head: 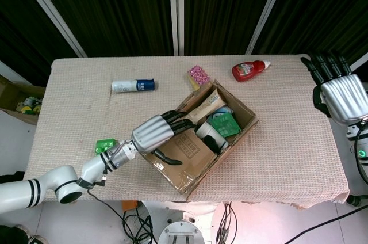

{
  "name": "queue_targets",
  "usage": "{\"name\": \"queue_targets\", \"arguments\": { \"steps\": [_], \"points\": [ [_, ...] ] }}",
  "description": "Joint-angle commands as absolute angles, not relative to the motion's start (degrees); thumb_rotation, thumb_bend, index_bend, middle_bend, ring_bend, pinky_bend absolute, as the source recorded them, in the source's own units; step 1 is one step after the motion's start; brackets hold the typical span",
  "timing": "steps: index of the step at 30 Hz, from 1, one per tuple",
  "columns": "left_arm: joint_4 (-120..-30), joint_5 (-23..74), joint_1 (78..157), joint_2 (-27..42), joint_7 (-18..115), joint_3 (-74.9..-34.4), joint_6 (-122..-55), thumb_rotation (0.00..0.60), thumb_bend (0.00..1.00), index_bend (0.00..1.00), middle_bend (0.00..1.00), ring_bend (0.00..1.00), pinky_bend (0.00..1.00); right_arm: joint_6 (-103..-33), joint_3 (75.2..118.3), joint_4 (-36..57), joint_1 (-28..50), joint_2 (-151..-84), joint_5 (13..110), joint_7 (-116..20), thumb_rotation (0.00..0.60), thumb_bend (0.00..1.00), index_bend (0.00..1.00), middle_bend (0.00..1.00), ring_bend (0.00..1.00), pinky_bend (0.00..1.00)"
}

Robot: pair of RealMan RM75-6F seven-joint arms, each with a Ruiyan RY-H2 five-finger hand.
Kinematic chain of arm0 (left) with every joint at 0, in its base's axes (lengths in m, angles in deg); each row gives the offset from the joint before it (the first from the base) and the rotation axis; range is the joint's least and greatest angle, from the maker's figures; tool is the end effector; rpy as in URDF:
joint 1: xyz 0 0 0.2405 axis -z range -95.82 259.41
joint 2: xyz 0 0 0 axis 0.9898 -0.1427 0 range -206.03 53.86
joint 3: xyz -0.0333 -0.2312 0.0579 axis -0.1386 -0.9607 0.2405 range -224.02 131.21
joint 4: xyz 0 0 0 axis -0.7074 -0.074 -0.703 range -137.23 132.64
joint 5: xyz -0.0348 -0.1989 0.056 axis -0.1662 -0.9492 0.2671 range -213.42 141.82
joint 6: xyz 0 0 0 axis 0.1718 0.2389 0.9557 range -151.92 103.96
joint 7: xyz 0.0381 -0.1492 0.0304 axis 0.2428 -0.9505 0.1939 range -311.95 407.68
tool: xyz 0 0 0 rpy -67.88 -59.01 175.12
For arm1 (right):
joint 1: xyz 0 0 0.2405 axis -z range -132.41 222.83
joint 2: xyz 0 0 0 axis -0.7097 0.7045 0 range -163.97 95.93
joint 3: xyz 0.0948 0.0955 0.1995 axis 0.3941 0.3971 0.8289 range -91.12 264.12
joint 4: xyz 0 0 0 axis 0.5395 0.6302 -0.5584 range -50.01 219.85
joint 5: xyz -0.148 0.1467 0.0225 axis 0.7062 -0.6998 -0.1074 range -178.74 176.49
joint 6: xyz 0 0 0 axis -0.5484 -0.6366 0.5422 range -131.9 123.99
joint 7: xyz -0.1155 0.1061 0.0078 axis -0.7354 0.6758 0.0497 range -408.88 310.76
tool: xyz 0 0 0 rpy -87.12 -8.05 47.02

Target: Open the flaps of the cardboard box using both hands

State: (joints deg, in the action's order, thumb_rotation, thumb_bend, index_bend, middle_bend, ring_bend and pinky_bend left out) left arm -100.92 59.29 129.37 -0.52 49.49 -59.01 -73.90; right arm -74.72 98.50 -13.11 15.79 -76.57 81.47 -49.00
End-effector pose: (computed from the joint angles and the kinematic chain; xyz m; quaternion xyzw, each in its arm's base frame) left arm -0.0303 0.3049 0.0228 -0.8292 -0.2197 -0.4677 0.2130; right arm -0.1786 -0.3282 0.2525 0.6940 -0.1966 0.4106 0.5578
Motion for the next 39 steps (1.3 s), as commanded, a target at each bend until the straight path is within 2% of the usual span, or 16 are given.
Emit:
{"name": "queue_targets", "arguments": {
  "steps": [1, 13, 18, 26, 33, 39],
  "points": [
    [-99.5, 58.2, 131.7, 1.2, 50.7, -58.8, -71.5, 0.0, 0.0, 0.14, 0.2, 0.06, 0.18, -74.5, 98.6, -12.3, 15.9, -77.0, 81.7, -48.1, 0.592, 0.8, 0.0, 0.0, 0.0, 0.0],
    [-97.8, 57.6, 136.0, 2.6, 51.7, -57.2, -69.5, 0.0, 0.0, 0.22, 0.27, 0.06, 0.18, -73.8, 99.1, -10.2, 15.7, -78.1, 82.3, -45.9, 0.591, 0.8, 0.0, 0.0, 0.0, 0.0],
    [-98.2, 56.8, 136.9, 2.0, 52.4, -56.6, -68.8, 0.0, 0.0, 0.3, 0.36, 0.06, 0.18, -73.4, 99.2, -9.5, 15.7, -78.7, 82.1, -45.7, 0.591, 0.79, 0.0, 0.0, 0.0, 0.0],
    [-99.5, 55.6, 138.2, 0.9, 53.5, -56.7, -68.8, 0.0, 0.0, 0.39, 0.42, 0.06, 0.18, -73.1, 99.5, -9.2, 15.6, -79.3, 81.8, -45.8, 0.59, 0.79, 0.0, 0.0, 0.0, 0.0],
    [-104.2, 53.0, 139.4, -2.4, 53.0, -57.7, -67.8, 0.0, 0.0, 0.47, 0.51, 0.08, 0.18, -73.0, 99.7, -9.0, 15.7, -79.3, 81.7, -45.7, 0.59, 0.79, 0.0, 0.0, 0.0, 0.0],
    [-111.9, 47.9, 139.8, -9.3, 51.1, -59.6, -65.8, 0.0, 0.0, 0.51, 0.52, 0.08, 0.18, -73.1, 99.9, -9.4, 15.8, -79.1, 81.9, -45.4, 0.591, 0.79, 0.0, 0.0, 0.0, 0.0]
  ]
}}
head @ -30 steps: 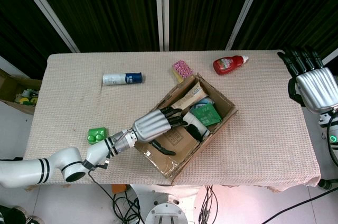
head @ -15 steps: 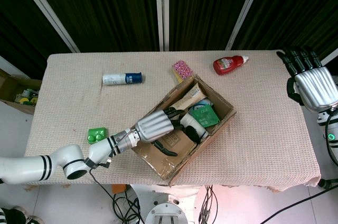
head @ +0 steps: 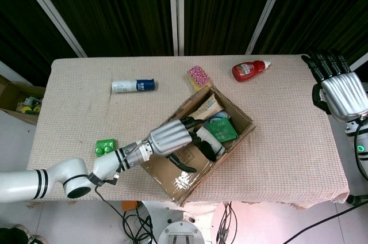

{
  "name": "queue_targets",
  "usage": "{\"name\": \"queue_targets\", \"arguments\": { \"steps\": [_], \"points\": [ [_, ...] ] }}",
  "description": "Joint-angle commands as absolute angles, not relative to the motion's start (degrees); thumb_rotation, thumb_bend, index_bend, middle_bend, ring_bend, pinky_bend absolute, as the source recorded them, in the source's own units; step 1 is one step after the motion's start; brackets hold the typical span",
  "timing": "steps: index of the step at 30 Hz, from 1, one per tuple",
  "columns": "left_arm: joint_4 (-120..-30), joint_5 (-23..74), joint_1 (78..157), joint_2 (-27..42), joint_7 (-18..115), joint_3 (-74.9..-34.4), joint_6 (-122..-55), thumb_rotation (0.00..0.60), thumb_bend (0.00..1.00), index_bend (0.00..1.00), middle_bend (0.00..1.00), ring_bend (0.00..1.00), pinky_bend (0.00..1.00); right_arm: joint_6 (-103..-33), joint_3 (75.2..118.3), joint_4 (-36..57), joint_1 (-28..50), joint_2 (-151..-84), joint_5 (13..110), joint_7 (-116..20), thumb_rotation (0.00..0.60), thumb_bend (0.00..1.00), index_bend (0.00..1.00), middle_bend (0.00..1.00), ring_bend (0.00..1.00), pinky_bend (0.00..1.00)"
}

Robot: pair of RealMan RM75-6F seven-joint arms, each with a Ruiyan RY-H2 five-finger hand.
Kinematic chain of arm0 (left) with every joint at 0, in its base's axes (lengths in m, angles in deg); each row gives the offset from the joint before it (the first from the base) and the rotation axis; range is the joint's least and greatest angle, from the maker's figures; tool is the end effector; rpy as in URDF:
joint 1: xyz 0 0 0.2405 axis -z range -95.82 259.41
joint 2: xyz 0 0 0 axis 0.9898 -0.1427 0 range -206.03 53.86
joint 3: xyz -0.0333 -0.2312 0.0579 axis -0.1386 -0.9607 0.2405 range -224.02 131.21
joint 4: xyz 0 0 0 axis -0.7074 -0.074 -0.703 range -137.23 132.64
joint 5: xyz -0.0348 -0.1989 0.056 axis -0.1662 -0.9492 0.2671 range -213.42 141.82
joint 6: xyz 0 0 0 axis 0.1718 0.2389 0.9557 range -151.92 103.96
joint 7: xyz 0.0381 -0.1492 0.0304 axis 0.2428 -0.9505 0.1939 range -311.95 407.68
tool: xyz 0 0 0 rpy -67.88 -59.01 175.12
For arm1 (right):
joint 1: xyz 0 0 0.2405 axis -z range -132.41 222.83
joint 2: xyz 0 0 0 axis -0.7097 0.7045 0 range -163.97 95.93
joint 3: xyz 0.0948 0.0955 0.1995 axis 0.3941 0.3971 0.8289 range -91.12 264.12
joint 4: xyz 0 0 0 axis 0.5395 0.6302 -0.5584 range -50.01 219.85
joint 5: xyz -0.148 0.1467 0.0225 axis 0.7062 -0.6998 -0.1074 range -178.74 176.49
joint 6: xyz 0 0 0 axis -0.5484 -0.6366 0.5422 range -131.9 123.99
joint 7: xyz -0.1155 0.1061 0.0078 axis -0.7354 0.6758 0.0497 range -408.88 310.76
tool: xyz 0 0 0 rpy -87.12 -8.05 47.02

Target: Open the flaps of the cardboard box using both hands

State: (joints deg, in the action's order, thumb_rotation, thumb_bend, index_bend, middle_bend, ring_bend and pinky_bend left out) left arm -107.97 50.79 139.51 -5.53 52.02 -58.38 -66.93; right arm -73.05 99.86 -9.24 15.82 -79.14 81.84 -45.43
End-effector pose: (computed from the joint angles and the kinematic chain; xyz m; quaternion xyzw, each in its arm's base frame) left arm 0.0125 0.2976 0.0247 -0.8651 -0.2037 -0.4261 0.1686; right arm -0.1867 -0.3383 0.2496 0.6876 -0.2138 0.4211 0.5515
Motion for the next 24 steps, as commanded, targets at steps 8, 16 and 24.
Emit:
{"name": "queue_targets", "arguments": {
  "steps": [8, 16, 24],
  "points": [
    [-120.7, 42.7, 138.8, -19.1, 52.2, -60.8, -65.3, 0.0, 0.0, 0.58, 0.59, 0.12, 0.18, -73.4, 100.1, -10.8, 15.8, -78.7, 82.5, -46.5, 0.592, 0.78, 0.0, 0.0, 0.0, 0.0],
    [-128.1, 41.3, 137.0, -28.0, 50.1, -59.9, -63.4, 0.0, 0.0, 0.67, 0.67, 0.19, 0.18, -73.6, 100.4, -12.4, 15.7, -78.6, 82.7, -48.0, 0.591, 0.78, 0.0, 0.0, 0.0, 0.0],
    [-132.5, 42.1, 134.3, -35.2, 48.0, -59.4, -63.6, 0.0, 0.0, 0.69, 0.69, 0.2, 0.18, -73.3, 100.3, -13.6, 15.6, -78.9, 82.8, -49.8, 0.591, 0.78, 0.0, 0.0, 0.0, 0.0]
  ]
}}
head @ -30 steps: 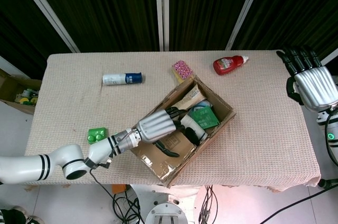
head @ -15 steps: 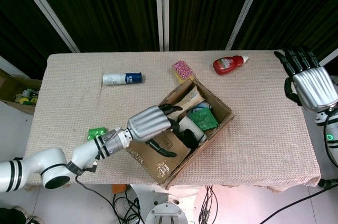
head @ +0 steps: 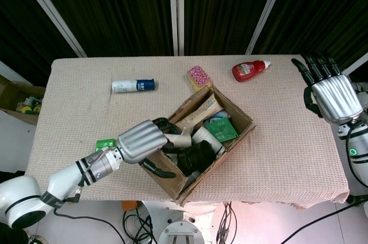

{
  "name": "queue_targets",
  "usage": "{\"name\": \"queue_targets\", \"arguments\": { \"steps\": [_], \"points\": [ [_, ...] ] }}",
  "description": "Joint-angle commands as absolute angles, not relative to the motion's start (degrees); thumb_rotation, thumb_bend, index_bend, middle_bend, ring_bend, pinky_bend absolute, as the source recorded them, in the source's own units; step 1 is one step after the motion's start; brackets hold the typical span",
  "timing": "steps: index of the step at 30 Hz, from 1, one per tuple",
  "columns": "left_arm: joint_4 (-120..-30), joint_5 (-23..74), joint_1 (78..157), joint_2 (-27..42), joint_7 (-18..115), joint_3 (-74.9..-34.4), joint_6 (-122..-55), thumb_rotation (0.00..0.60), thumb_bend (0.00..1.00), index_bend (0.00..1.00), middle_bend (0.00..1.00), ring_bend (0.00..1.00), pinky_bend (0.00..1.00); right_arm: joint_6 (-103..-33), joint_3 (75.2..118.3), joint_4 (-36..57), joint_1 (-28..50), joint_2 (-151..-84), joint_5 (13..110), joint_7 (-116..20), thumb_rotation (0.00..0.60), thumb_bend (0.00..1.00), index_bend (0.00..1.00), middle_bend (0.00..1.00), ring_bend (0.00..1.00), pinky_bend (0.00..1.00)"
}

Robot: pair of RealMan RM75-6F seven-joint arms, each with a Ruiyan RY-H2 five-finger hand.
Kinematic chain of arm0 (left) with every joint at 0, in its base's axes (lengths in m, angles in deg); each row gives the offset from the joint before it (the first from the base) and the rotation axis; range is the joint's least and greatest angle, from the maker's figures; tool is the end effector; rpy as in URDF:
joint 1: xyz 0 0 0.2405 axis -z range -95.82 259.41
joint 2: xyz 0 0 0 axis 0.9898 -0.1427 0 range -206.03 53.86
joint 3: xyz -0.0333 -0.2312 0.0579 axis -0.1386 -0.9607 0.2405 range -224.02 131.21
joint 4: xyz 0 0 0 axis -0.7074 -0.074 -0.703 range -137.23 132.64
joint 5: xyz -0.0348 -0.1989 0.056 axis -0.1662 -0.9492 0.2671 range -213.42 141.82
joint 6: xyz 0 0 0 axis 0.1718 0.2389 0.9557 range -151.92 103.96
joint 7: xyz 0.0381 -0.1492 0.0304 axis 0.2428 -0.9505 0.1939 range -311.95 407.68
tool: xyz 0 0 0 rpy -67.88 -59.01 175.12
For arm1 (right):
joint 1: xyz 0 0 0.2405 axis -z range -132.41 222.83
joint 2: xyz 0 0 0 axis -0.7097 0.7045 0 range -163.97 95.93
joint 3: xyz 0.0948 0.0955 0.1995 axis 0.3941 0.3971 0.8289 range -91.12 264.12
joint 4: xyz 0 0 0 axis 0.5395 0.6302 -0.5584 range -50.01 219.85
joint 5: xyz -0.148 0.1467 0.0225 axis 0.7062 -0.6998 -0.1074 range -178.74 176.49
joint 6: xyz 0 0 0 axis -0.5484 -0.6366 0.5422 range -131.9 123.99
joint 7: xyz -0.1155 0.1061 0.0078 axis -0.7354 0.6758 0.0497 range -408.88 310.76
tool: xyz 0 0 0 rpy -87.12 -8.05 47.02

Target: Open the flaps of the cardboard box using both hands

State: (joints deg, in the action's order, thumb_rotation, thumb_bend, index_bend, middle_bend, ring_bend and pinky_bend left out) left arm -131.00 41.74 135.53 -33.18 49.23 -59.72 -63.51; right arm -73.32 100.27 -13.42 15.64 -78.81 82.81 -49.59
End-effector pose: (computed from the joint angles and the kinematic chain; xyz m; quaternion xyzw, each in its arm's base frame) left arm 0.0018 0.2636 0.1131 -0.8602 -0.2767 -0.3779 0.2017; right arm -0.1693 -0.3316 0.2384 0.7004 -0.1975 0.4229 0.5400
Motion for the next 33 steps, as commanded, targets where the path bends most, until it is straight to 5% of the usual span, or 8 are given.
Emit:
{"name": "queue_targets", "arguments": {
  "steps": [1, 23, 26, 30, 33],
  "points": [
    [-133.0, 42.4, 133.9, -36.0, 47.5, -59.3, -63.6, 0.0, 0.0, 0.69, 0.69, 0.2, 0.18, -73.2, 100.3, -13.7, 15.6, -78.9, 82.8, -49.9, 0.591, 0.78, 0.0, 0.0, 0.0, 0.0],
    [-134.5, 58.6, 122.4, -51.1, 28.1, -54.4, -65.7, 0.0, 0.0, 0.66, 0.67, 0.2, 0.18, -73.6, 99.7, -15.1, 16.0, -79.6, 83.5, -52.5, 0.59, 0.78, 0.0, 0.0, 0.0, 0.0],
    [-131.9, 59.7, 119.8, -51.0, 32.3, -53.8, -69.2, 0.0, 0.0, 0.52, 0.52, 0.18, 0.18, -74.9, 98.7, -15.7, 17.6, -79.1, 84.0, -54.0, 0.589, 0.78, 0.0, 0.0, 0.0, 0.0],
    [-127.2, 56.7, 112.0, -46.5, 48.9, -51.8, -79.6, 0.0, 0.0, 0.15, 0.16, 0.1, 0.18, -78.4, 94.7, -17.0, 22.8, -78.7, 85.2, -61.5, 0.58, 0.78, 0.0, 0.0, 0.0, 0.0],
    [-121.6, 55.7, 104.5, -37.9, 65.5, -50.2, -91.5, 0.0, 0.0, 0.02, 0.07, 0.07, 0.18, -84.0, 91.4, -17.2, 28.9, -80.5, 85.5, -65.1, 0.578, 0.71, 0.0, 0.0, 0.0, 0.0]
  ]
}}
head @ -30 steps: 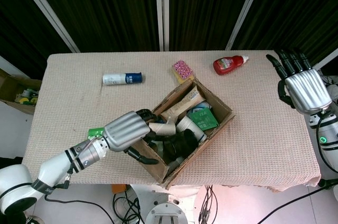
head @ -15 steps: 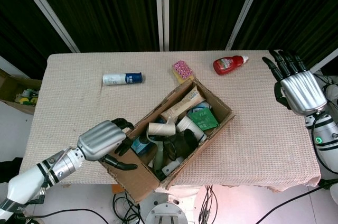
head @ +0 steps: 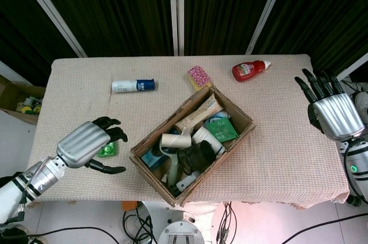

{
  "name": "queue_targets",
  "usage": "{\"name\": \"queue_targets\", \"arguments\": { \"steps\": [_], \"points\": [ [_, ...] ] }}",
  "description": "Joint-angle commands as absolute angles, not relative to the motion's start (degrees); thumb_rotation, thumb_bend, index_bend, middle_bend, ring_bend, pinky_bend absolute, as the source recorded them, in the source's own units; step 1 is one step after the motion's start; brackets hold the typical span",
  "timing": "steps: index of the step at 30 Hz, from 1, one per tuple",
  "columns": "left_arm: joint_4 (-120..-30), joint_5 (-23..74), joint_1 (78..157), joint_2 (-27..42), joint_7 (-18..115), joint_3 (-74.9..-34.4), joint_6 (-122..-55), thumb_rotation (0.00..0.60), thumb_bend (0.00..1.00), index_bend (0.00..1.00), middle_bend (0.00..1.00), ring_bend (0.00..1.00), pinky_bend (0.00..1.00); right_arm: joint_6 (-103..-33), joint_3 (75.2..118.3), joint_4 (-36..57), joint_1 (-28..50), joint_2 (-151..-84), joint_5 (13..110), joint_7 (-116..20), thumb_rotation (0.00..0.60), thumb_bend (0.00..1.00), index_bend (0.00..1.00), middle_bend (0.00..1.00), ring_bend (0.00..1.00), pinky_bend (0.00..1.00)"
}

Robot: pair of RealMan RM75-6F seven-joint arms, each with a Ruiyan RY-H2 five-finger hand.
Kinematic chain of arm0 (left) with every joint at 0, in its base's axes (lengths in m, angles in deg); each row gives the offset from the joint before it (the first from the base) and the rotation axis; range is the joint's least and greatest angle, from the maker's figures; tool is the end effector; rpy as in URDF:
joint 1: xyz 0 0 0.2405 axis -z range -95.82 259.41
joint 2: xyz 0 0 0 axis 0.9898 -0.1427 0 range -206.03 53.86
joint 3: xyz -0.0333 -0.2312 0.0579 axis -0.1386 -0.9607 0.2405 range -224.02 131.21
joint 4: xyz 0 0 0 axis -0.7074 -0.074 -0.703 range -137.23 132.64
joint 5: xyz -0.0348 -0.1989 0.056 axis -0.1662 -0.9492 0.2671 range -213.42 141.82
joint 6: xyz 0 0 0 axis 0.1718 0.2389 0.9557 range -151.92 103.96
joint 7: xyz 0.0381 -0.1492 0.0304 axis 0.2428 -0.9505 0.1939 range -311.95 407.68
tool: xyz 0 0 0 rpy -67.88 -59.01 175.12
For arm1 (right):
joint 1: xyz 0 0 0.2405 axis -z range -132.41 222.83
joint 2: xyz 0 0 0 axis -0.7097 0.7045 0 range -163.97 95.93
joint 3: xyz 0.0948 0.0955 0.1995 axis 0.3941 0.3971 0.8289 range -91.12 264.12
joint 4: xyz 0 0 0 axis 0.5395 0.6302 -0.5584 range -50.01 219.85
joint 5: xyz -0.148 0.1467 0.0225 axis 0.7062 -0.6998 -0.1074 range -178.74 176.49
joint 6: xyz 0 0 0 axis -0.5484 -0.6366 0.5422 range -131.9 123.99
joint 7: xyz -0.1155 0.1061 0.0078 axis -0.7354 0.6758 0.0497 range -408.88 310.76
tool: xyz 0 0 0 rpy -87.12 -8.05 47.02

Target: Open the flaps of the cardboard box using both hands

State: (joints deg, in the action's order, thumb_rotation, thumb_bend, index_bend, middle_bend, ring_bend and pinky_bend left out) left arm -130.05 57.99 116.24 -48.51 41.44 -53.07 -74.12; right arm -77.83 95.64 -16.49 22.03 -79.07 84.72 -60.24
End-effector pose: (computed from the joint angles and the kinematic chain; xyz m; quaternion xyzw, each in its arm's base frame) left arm -0.0979 0.2457 0.1759 -0.8274 -0.3098 -0.3328 0.3298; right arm -0.2019 -0.2913 0.2246 0.7134 -0.1802 0.3540 0.5773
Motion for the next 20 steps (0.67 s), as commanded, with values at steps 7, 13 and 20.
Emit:
{"name": "queue_targets", "arguments": {
  "steps": [7, 13, 20],
  "points": [
    [-105.6, 55.5, 93.3, -23.2, 62.3, -46.4, -106.6, 0.0, 0.0, 0.0, 0.03, 0.05, 0.18, -92.6, 86.5, -4.0, 41.4, -90.9, 80.2, -56.6, 0.567, 0.62, 0.0, 0.0, 0.0, 0.0],
    [-92.5, 56.7, 89.0, -16.2, 55.2, -45.0, -112.4, 0.0, 0.0, 0.0, 0.03, 0.05, 0.18, -92.6, 87.0, 13.1, 44.5, -100.5, 78.5, -43.4, 0.55, 0.62, 0.0, 0.0, 0.0, 0.0],
    [-85.2, 57.4, 87.3, -11.6, 50.3, -43.7, -113.1, 0.0, 0.0, 0.0, 0.03, 0.05, 0.18, -92.4, 87.7, 20.9, 44.2, -105.0, 80.6, -39.3, 0.549, 0.62, 0.0, 0.0, 0.0, 0.0]
  ]
}}
